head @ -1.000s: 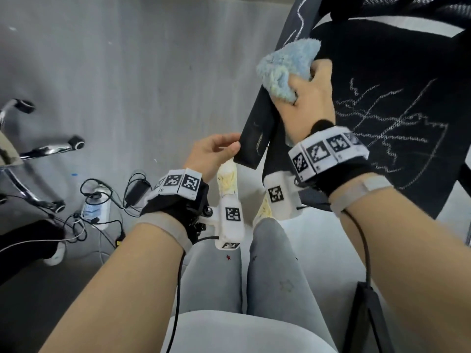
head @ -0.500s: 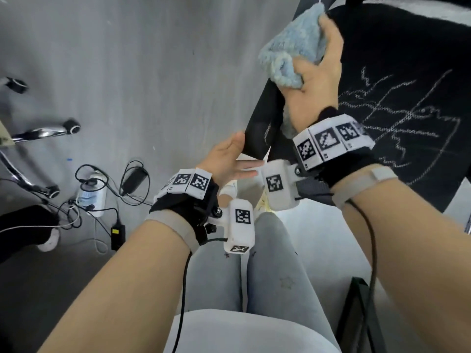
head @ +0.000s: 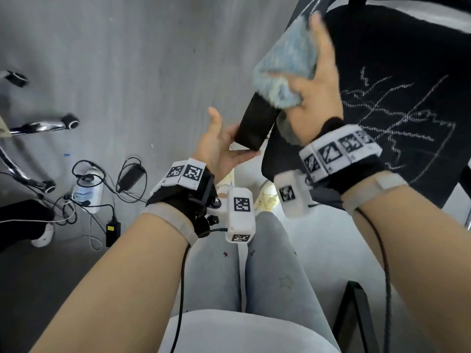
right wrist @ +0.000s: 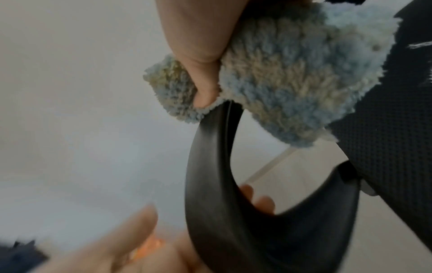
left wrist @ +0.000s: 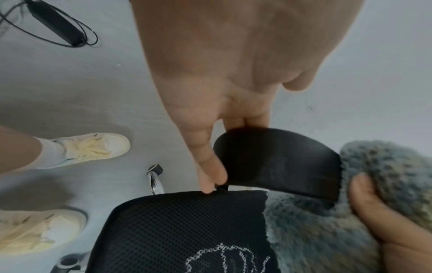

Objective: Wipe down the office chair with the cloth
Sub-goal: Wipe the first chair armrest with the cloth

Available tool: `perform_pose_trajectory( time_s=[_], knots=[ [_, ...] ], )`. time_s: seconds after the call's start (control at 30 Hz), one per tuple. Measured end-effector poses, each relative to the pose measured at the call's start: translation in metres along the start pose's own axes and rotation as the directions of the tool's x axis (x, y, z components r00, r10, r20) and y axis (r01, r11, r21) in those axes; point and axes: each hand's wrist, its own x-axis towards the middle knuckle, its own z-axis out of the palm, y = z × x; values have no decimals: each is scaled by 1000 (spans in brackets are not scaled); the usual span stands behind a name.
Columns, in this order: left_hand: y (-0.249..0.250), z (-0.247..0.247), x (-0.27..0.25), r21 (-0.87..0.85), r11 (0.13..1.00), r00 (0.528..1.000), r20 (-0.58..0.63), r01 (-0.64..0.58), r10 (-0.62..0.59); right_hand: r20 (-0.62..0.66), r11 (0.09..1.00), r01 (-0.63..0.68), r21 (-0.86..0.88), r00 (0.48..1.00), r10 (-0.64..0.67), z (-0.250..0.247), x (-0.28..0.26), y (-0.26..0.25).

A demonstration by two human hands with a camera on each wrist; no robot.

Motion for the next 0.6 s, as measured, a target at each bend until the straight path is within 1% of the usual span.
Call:
perform_pose_trajectory(
  time_s=[0.03, 0.07, 0.1, 0.13, 0.17, 0.2, 0.23, 0.27, 0.3, 0.33, 0.37, 0.43, 0.47, 0.5, 0.53, 0.6],
  knots=[
    [0, 1, 0, 20, 1000, 1000, 3, -13, 13, -61, 999, -6, 53, 998, 10, 0, 6, 0],
    [-2, 1, 0, 33, 999, 1000, -1, -31, 31, -88, 999, 13, 36, 996, -10, 0, 7, 0],
    [-3, 2, 0, 33, 998, 999, -4, -47, 47, -68, 999, 38, -30, 997, -40, 0, 3, 2],
    [-5, 2, 1, 21, 998, 998, -7, -62, 62, -6, 990, 70, -123, 997, -71, 2, -5, 3],
    [-7, 3, 1, -7, 998, 998, -3, -70, 70, 84, 978, 104, -179, 992, -90, 6, -18, 4],
    [-8, 3, 0, -53, 997, 998, 14, -64, 65, 194, 959, 162, -232, 974, -118, 10, -34, 6],
    [-8, 4, -1, -105, 994, 998, 44, -41, 46, 317, 921, 244, -305, 937, -143, 16, -51, 7],
    [-8, 4, -3, -142, 990, 996, 81, -13, 25, 405, 864, 331, -380, 899, -166, 18, -66, 9],
    [-8, 3, -5, -149, 989, 994, 106, 7, 9, 450, 820, 392, -416, 873, -189, 17, -73, 13],
    [-8, 3, -6, -135, 991, 993, 114, 14, 2, 468, 813, 412, -411, 861, -200, 14, -73, 17],
    [-7, 2, -5, -106, 994, 995, 103, 10, 1, 470, 819, 414, -396, 858, -206, 11, -69, 21],
    [-6, 2, -4, -43, 999, 998, 61, -1, 3, 460, 765, 487, -421, 842, -282, 6, -57, 23],
    [-4, 4, -3, -1, 1000, 999, 38, -10, 10, 442, 748, 503, -433, 842, -309, 3, -51, 23],
    [-2, 5, -1, 42, 999, 1000, 10, -17, 17, 409, 753, 480, -450, 860, -304, 0, -44, 22],
    [-1, 7, -1, 66, 998, 1000, -17, -18, 19, 344, 777, 421, -468, 897, -279, -4, -34, 19],
    [1, 7, -3, 62, 998, 999, -42, -1, 4, 125, 870, 207, -448, 978, -169, -17, -10, 13]
  ],
)
